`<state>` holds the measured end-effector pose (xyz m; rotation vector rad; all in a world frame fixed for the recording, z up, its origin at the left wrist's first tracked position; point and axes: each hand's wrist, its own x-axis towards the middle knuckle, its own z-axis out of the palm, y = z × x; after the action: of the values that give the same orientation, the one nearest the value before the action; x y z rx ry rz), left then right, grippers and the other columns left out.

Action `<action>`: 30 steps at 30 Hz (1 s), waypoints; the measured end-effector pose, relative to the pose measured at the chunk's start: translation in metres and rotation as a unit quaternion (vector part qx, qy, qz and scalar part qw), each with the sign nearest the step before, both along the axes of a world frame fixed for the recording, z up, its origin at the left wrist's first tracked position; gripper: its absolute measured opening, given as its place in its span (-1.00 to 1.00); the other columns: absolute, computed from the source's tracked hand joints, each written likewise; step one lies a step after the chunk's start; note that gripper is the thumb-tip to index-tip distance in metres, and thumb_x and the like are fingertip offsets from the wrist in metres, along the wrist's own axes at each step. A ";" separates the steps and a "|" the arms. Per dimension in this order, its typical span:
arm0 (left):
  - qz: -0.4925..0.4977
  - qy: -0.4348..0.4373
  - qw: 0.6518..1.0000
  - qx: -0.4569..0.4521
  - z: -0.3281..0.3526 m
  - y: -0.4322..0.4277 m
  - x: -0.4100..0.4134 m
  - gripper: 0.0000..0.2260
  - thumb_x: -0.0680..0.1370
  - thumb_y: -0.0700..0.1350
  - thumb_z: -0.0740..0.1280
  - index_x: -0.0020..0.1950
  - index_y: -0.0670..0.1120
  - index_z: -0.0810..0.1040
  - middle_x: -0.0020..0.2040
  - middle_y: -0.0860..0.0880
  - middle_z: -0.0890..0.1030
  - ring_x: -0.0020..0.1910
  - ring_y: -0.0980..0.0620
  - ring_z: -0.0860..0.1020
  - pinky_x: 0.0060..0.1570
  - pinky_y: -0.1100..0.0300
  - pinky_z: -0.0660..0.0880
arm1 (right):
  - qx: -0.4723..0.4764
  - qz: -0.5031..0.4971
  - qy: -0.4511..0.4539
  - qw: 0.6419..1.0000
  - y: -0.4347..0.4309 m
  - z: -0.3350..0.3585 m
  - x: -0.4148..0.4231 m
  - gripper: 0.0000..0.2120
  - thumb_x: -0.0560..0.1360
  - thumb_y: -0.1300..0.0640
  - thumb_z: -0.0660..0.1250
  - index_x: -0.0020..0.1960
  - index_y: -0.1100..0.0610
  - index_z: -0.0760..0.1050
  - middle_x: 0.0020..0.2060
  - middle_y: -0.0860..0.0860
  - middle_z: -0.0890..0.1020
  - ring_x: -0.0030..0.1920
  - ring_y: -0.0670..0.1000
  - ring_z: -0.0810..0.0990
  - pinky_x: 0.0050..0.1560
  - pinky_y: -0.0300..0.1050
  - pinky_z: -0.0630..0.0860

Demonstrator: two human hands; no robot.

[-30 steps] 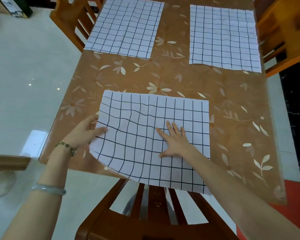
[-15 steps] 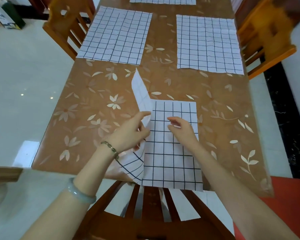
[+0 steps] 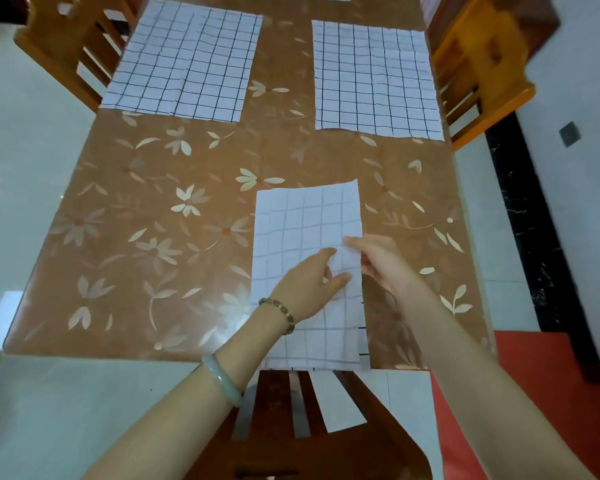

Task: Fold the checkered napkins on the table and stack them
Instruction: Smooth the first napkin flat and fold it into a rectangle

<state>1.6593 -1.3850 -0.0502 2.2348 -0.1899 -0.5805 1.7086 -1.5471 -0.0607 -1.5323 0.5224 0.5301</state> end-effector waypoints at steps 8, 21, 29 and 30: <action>0.042 -0.087 0.980 0.175 -0.082 0.081 0.011 -0.47 0.60 0.07 0.18 0.49 -0.17 0.25 0.49 -0.11 0.28 0.46 -0.07 0.25 0.38 0.12 0.17 | -0.134 -0.031 0.042 0.990 -0.022 -0.075 0.004 -0.69 0.34 0.22 0.46 -0.04 0.42 0.55 0.08 0.16 0.63 -0.08 0.05 0.65 -0.13 -0.02 0.63; -0.099 -0.096 0.929 0.344 -0.133 0.104 0.010 -0.31 0.58 0.30 -0.15 0.55 -0.13 0.12 0.54 -0.07 0.16 0.52 -0.10 0.15 0.46 -0.06 -0.14 | -0.333 0.089 -0.041 0.938 -0.025 -0.096 0.000 -0.83 0.39 0.31 0.36 -0.17 0.07 0.47 -0.33 -0.08 0.52 -0.18 0.05 0.56 -0.17 -0.11 0.49; -0.074 -0.182 0.931 0.307 -0.128 0.108 0.036 -0.27 0.57 0.35 -0.14 0.56 -0.14 0.04 0.56 -0.07 0.05 0.55 -0.02 -0.03 0.48 -0.09 -0.12 | -0.474 0.113 -0.258 0.834 -0.009 -0.092 0.028 -0.79 0.47 0.18 0.29 0.09 0.13 0.55 0.07 0.05 0.54 0.10 0.06 0.48 0.03 0.00 0.50; -0.061 -0.206 0.928 0.304 -0.124 0.105 0.049 -0.28 0.58 0.32 -0.13 0.56 -0.16 0.05 0.55 -0.08 0.07 0.54 -0.03 0.00 0.48 -0.08 -0.11 | -0.470 0.128 -0.276 0.828 -0.001 -0.093 0.037 -0.75 0.49 0.18 0.26 0.15 0.15 0.54 0.18 0.07 0.52 0.20 0.07 0.44 0.12 0.00 0.47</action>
<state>1.7082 -1.2803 -0.1739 2.9567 -0.4081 -0.2344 1.7457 -1.5478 -0.1542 -2.6113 0.0890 -0.0473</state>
